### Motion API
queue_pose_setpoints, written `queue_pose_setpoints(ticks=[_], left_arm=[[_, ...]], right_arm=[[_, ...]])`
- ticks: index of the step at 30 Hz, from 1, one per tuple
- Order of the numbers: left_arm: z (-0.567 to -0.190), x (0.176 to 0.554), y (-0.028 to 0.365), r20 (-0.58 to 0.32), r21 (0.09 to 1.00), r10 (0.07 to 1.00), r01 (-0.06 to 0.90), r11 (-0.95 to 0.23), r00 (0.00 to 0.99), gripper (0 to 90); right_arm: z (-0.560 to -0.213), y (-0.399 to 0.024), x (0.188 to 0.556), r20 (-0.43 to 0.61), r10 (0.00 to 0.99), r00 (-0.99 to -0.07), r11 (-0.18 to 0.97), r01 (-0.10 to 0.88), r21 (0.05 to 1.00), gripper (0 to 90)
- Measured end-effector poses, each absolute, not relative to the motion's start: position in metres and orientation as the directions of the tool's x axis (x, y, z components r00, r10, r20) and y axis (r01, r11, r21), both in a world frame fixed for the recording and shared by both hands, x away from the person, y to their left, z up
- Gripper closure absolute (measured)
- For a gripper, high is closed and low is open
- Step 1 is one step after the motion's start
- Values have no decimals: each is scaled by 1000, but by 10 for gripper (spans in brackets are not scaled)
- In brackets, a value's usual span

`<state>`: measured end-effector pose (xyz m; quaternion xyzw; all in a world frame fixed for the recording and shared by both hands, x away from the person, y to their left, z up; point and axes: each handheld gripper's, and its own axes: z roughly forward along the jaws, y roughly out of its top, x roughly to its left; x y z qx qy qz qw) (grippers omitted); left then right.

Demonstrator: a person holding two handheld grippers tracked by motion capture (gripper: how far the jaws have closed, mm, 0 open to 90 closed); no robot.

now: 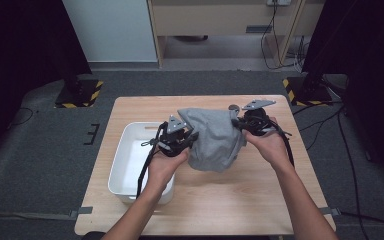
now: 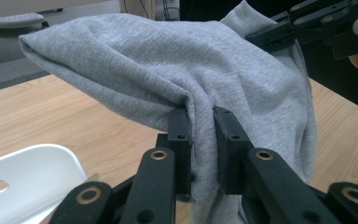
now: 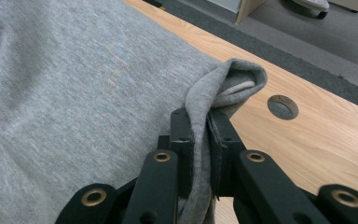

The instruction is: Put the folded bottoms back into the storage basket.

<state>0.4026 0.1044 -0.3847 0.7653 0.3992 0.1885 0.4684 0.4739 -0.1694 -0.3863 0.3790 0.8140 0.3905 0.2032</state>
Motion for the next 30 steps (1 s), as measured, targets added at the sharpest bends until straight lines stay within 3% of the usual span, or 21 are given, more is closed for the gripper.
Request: queue_pose_setpoints(ticks=[30], left_arm=[[-375,396,139,-100,876,798,433,-213,595,785]], right_arm=[[-373,-135,475,-38,757,-653,428,451,783,825]])
